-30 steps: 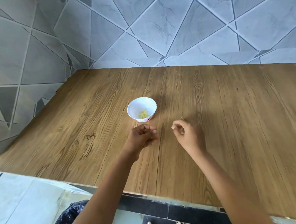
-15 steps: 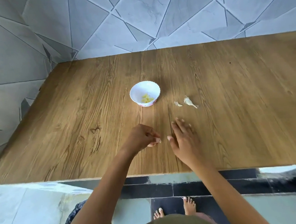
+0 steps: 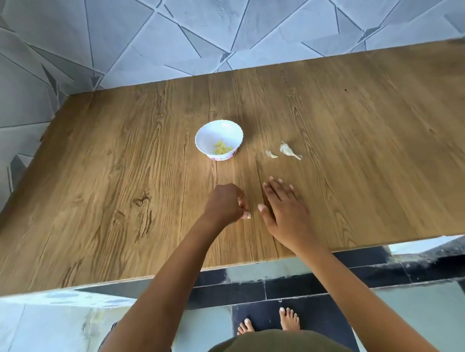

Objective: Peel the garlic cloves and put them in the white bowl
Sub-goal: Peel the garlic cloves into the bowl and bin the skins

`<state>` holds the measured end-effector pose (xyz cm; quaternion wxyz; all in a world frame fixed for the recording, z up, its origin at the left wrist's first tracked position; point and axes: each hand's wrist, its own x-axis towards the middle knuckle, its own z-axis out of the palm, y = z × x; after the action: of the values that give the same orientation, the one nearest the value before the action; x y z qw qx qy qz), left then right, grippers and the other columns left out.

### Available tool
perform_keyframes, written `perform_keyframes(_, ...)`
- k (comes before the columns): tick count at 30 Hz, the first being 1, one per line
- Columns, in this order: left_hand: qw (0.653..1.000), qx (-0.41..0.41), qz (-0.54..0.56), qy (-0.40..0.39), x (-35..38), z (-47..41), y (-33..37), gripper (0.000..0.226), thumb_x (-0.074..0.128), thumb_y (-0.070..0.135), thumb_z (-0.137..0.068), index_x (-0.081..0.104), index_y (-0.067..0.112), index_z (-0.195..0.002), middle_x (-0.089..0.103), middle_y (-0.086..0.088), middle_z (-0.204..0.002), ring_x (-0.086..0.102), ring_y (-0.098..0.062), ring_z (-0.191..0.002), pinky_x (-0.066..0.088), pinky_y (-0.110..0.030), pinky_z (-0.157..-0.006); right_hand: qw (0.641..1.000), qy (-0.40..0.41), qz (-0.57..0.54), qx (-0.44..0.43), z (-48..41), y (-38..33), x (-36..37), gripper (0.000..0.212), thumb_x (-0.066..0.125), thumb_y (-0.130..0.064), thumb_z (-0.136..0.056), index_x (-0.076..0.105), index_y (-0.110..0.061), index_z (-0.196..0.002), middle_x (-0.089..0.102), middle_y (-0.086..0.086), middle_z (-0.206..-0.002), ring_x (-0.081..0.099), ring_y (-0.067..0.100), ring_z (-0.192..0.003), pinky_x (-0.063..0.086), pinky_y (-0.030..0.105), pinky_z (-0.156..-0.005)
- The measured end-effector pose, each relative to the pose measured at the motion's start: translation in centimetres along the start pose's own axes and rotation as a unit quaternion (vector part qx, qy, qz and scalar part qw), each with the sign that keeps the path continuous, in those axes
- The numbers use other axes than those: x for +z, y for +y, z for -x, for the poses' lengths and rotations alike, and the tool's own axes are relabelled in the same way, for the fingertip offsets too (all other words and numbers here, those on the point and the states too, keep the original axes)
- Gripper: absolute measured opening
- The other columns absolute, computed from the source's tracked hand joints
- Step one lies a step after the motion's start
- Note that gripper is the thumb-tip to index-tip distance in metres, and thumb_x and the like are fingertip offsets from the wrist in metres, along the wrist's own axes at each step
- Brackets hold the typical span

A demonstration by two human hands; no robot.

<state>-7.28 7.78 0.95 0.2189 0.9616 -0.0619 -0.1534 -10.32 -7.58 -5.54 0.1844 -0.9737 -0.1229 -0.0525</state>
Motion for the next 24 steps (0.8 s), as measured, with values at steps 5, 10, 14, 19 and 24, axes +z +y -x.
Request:
perform_keyframes(5,0.998,-0.013,0.05,0.034,0.5,0.9,-0.5,0.007,0.076,0.016,-0.077,0.071,0.011,-0.08,0.068,-0.001,-0.081,0.064,-0.014,-0.079,0.05,-0.025,-0.071,0.988,0.058,-0.142,-0.015,0.0,0.2,-0.5,0.039,0.054,-0.025,-0.095,0.056,-0.007,-0.129,0.053,0.008,-0.136,0.045,0.023,-0.129,0.029,0.035,-0.11)
perform_keyframes(10,0.902,-0.056,0.424,0.059,0.9,2.1,-1.4,0.01,0.072,0.004,-0.08,0.07,0.003,-0.09,0.068,-0.008,-0.078,0.066,-0.012,-0.071,0.055,-0.018,-0.067,0.939,-0.002,-0.345,0.003,-0.5,-0.2,-2.1,0.024,0.062,-0.019,-0.09,0.066,-0.012,-0.113,0.067,-0.005,-0.101,0.058,-0.002,-0.086,0.046,0.009,-0.075)
perform_keyframes(14,0.882,-0.043,0.466,0.053,0.7,1.8,-0.9,0.009,0.069,0.004,-0.082,0.069,0.006,-0.091,0.07,-0.007,-0.081,0.068,-0.012,-0.075,0.055,-0.019,-0.069,0.843,-0.089,-0.522,0.097,-1.8,-0.8,-3.1,0.01,0.059,-0.013,-0.092,0.067,-0.019,-0.092,0.068,0.0,-0.085,0.062,0.006,-0.072,0.05,0.016,-0.063)
perform_keyframes(19,0.878,-0.012,0.476,0.059,0.1,1.6,-0.7,0.006,0.068,0.004,-0.083,0.068,0.005,-0.089,0.07,-0.005,-0.077,0.067,-0.009,-0.071,0.054,-0.018,-0.066,0.808,-0.13,-0.566,0.098,-2.7,-0.8,-4.1,0.005,0.062,-0.008,-0.088,0.067,-0.008,-0.089,0.067,0.001,-0.075,0.06,0.002,-0.062,0.05,0.015,-0.061)
perform_keyframes(24,0.877,-0.044,0.476,0.044,-0.2,1.2,-0.8,0.008,0.069,0.01,-0.083,0.068,0.004,-0.088,0.069,-0.003,-0.071,0.066,-0.006,-0.067,0.054,-0.017,-0.063,0.846,-0.112,-0.519,0.053,-3.5,-0.4,-3.8,0.016,0.062,-0.01,-0.09,0.062,-0.018,-0.075,0.061,-0.005,-0.07,0.053,0.0,-0.06,0.045,0.019,-0.061)
